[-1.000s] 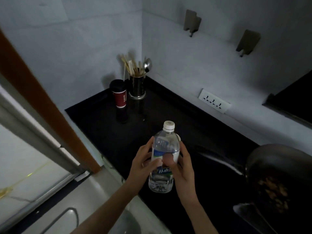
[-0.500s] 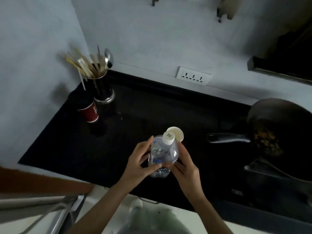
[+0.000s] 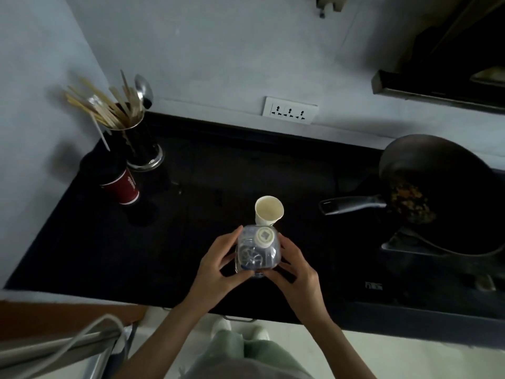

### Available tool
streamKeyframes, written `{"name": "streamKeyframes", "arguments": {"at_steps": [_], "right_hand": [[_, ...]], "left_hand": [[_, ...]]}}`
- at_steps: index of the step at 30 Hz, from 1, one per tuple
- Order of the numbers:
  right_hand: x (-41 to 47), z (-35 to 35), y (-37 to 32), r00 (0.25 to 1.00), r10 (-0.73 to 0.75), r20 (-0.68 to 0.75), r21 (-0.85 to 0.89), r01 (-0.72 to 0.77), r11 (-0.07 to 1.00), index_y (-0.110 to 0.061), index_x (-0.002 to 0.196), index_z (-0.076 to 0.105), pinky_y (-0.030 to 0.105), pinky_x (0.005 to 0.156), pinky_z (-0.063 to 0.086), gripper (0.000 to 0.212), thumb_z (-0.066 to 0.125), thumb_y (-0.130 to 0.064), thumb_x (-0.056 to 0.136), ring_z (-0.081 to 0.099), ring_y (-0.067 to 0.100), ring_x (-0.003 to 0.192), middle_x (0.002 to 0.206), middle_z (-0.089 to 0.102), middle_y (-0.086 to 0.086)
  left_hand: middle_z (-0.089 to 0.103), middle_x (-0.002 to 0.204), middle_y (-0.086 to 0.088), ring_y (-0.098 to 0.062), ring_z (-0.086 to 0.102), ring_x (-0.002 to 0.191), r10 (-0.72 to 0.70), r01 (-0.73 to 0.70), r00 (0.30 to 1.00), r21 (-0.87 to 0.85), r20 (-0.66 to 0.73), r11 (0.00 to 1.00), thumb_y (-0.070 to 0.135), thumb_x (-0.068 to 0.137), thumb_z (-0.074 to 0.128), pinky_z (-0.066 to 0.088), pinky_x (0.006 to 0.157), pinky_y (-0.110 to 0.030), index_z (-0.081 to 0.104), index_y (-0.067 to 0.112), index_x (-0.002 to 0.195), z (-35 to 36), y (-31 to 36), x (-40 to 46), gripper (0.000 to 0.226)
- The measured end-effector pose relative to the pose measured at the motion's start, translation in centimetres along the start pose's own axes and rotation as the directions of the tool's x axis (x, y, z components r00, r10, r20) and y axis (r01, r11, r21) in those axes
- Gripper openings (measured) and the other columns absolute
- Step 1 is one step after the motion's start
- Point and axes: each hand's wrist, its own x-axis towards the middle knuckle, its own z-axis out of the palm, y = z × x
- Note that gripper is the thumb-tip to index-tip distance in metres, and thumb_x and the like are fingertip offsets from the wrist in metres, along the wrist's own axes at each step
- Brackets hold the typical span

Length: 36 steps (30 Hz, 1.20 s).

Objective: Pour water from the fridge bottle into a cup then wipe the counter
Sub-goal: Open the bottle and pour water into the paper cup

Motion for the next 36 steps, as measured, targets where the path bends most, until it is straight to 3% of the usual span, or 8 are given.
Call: {"name": "streamKeyframes", "arguments": {"at_steps": [10, 15, 18, 22, 24, 26, 28, 36], "right_hand": [[0.8, -2.5, -2.1, 0.980, -0.199, 0.005, -0.166, 0.197, 0.966, -0.023, 0.139, 0.045, 0.020, 0.097, 0.048, 0.065, 0.061, -0.054, 0.084, 0.049, 0.001, 0.124, 0.138, 0.046, -0.018], [2.3, -2.6, -5.8, 0.916, -0.402, 0.012, -0.413, 0.370, 0.832, -0.022, 0.127, 0.057, 0.020, 0.072, 0.055, 0.057, 0.056, -0.059, 0.082, 0.060, 0.007, 0.097, 0.118, 0.058, -0.010], [3.3, -2.1, -7.1, 0.921, -0.385, 0.065, -0.520, 0.361, 0.774, -0.022, 0.114, 0.064, 0.021, 0.063, 0.052, 0.056, 0.053, -0.063, 0.078, 0.061, 0.008, 0.092, 0.108, 0.061, -0.006], [4.4, -1.7, -6.9, 0.926, -0.364, 0.097, -0.597, 0.347, 0.723, -0.020, 0.092, 0.069, 0.005, 0.055, 0.033, 0.039, 0.064, -0.055, 0.076, 0.062, 0.010, 0.075, 0.089, 0.063, -0.006], [4.7, -1.6, -7.2, 0.914, -0.381, 0.139, -0.623, 0.380, 0.684, -0.017, 0.089, 0.068, 0.010, 0.048, 0.039, 0.036, 0.061, -0.051, 0.079, 0.062, 0.012, 0.065, 0.086, 0.063, -0.005], [4.9, -1.7, -7.5, 0.891, -0.399, 0.216, -0.628, 0.440, 0.643, -0.012, 0.093, 0.065, 0.027, 0.055, 0.052, 0.034, 0.056, -0.044, 0.086, 0.062, 0.018, 0.074, 0.092, 0.062, 0.002], [5.0, -2.1, -7.9, 0.896, -0.347, 0.277, -0.576, 0.444, 0.686, -0.005, 0.102, 0.061, 0.039, 0.075, 0.050, 0.027, 0.060, -0.030, 0.090, 0.057, 0.025, 0.090, 0.102, 0.059, 0.009], [5.5, -2.9, -7.7, 0.829, -0.364, 0.425, -0.508, 0.551, 0.662, -0.007, 0.113, 0.062, 0.041, 0.084, 0.050, 0.024, 0.059, -0.014, 0.091, 0.055, 0.023, 0.102, 0.113, 0.059, 0.009]], "left_hand": [[0.044, 0.141, 0.015, -0.007, 0.048, 0.130, -0.049, 0.049, 0.999, 0.023, 0.012, 0.999, 0.042, 0.068, 0.082, 0.047, 0.105, -0.037, 0.035, 0.034, 0.144, 0.7, 1.0, -0.1, 0.090], [0.041, 0.141, 0.019, -0.002, 0.044, 0.130, -0.020, 0.016, 0.999, 0.110, 0.041, 0.994, 0.048, 0.069, 0.080, 0.043, 0.108, -0.039, 0.032, 0.038, 0.145, 0.8, 2.0, 0.5, 0.091], [0.043, 0.140, 0.021, -0.001, 0.044, 0.130, -0.005, 0.000, 0.999, 0.118, 0.039, 0.993, 0.050, 0.068, 0.080, 0.042, 0.109, -0.040, 0.036, 0.038, 0.143, 0.8, 2.6, 0.7, 0.087], [0.046, 0.136, 0.021, -0.002, 0.048, 0.127, -0.010, 0.006, 0.999, 0.107, 0.038, 0.994, 0.046, 0.066, 0.083, 0.047, 0.104, -0.036, 0.043, 0.040, 0.137, 0.6, 2.6, 0.7, 0.082], [0.047, 0.135, 0.020, -0.003, 0.049, 0.126, -0.015, 0.010, 0.999, 0.106, 0.043, 0.994, 0.039, 0.068, 0.085, 0.048, 0.103, -0.035, 0.044, 0.039, 0.135, 0.4, 2.5, 0.9, 0.079], [0.047, 0.134, 0.019, -0.002, 0.050, 0.124, -0.018, 0.011, 0.998, 0.109, 0.056, 0.994, 0.032, 0.069, 0.086, 0.049, 0.102, -0.032, 0.045, 0.038, 0.134, 0.3, 2.5, 1.2, 0.077], [0.047, 0.133, 0.020, 0.000, 0.050, 0.123, -0.018, 0.010, 0.998, 0.120, 0.068, 0.993, 0.030, 0.069, 0.086, 0.049, 0.100, -0.028, 0.046, 0.040, 0.132, 0.1, 2.5, 1.4, 0.075], [0.045, 0.134, 0.020, -0.002, 0.048, 0.126, -0.035, 0.024, 0.995, 0.126, 0.089, 0.992, 0.040, 0.065, 0.085, 0.049, 0.100, -0.032, 0.043, 0.039, 0.135, 0.0, 2.3, 1.6, 0.081]]}}
